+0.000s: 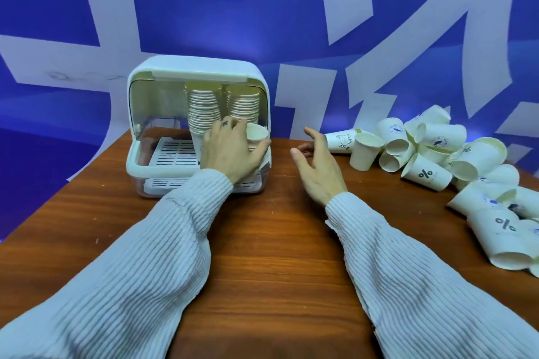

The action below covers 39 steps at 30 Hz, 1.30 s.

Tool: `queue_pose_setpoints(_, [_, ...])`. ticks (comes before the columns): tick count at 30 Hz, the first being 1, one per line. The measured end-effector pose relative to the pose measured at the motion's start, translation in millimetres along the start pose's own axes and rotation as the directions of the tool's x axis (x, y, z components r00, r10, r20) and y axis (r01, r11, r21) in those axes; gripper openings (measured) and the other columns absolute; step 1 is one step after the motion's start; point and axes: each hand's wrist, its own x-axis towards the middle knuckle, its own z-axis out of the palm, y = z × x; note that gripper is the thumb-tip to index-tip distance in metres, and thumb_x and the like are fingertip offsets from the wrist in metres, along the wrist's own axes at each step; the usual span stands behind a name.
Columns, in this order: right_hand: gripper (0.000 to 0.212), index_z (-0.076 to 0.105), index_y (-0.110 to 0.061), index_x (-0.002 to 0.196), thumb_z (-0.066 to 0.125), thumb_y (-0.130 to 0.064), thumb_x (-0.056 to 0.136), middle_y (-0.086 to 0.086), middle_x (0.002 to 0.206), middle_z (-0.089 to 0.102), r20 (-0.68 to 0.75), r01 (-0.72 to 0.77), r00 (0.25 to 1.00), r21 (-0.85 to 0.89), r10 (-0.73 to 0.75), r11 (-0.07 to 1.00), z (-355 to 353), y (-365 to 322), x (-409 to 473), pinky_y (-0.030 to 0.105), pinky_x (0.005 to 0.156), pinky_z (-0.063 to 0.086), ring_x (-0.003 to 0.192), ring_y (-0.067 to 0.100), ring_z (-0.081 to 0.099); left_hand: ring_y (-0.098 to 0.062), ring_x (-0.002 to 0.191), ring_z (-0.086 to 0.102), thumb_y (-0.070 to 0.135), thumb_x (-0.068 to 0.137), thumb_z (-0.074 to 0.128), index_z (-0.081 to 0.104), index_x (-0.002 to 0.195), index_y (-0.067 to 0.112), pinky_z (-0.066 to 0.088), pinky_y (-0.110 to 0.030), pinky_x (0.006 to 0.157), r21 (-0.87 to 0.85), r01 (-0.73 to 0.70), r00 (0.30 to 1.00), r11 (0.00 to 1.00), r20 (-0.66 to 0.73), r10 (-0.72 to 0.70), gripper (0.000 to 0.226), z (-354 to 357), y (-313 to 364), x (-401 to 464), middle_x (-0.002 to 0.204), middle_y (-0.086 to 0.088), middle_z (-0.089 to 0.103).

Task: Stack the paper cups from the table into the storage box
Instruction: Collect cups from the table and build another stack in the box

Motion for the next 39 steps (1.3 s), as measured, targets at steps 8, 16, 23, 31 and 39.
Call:
queue_pose_setpoints(8, [0.049, 0.047, -0.027, 0.144, 0.053, -0.032, 0.096, -0.006, 0.156, 0.041, -0.348, -0.203, 0.93, -0.215, 0.119, 0.955, -28, 56, -1, 0.05, 0.103, 0.049, 0.131, 0.022, 0.053, -0.036, 0.131, 0.037, 0.076, 0.086, 0.039, 0.059, 0.128, 0.02, 0.032, -0.053, 0.105, 0.047, -0.01, 0.99, 0.999, -0.138, 0.017, 0.073, 9, -1, -13, 0.137, -0.011, 0.052])
queue_pose_setpoints(16, [0.06, 0.03, -0.029, 0.157, 0.051, -0.024, 0.101, 0.006, 0.162, 0.029, -0.305, -0.246, 0.945, -0.417, 0.12, 0.875, -43, 101, 21, 0.05, 0.089, 0.055, 0.125, 0.032, 0.056, -0.034, 0.138, 0.037, 0.044, 0.088, 0.063, 0.059, 0.134, 0.017, 0.033, -0.053, 0.111, -0.119, -0.449, 0.873, 0.886, -0.267, 0.407, 0.053, 41, 39, -59, 0.143, -0.009, 0.05])
queue_pose_setpoints(23, [0.018, 0.07, -0.017, 0.103, 0.06, -0.029, 0.095, 0.001, 0.107, 0.065, -0.521, -0.138, 0.845, 0.004, 0.119, 0.99, -41, 79, 4, 0.044, 0.087, 0.053, 0.095, 0.017, 0.062, -0.031, 0.136, 0.045, 0.038, 0.094, 0.061, 0.05, 0.142, 0.013, 0.041, -0.05, 0.112, -0.298, -0.503, 0.864, 0.812, -0.185, 0.468, 0.056, 41, 40, -68, 0.147, -0.012, 0.045])
queue_pose_setpoints(31, [0.028, 0.069, -0.009, 0.088, 0.051, -0.028, 0.098, -0.003, 0.075, 0.063, -0.174, 0.183, 0.978, 0.434, -0.117, 0.882, 1, 7, -36, 0.036, 0.067, 0.047, 0.07, 0.015, 0.057, -0.028, 0.137, 0.047, 0.034, 0.084, 0.07, 0.023, 0.159, 0.02, 0.051, -0.048, 0.103, -0.379, -0.394, 0.915, 0.837, -0.08, 0.394, 0.089, 39, 41, -69, 0.155, -0.007, 0.034])
queue_pose_setpoints(39, [0.067, 0.039, -0.029, 0.155, 0.058, -0.027, 0.09, 0.0, 0.166, 0.03, -0.39, -0.261, 0.916, -0.405, 0.093, 0.876, -29, 80, 8, 0.048, 0.124, 0.021, 0.153, 0.027, 0.022, -0.025, 0.135, 0.049, 0.041, 0.087, 0.069, 0.026, 0.157, 0.022, 0.054, -0.049, 0.099, -0.399, -0.441, 0.893, 0.804, -0.099, 0.44, 0.084, 40, 43, -70, 0.155, -0.004, 0.035])
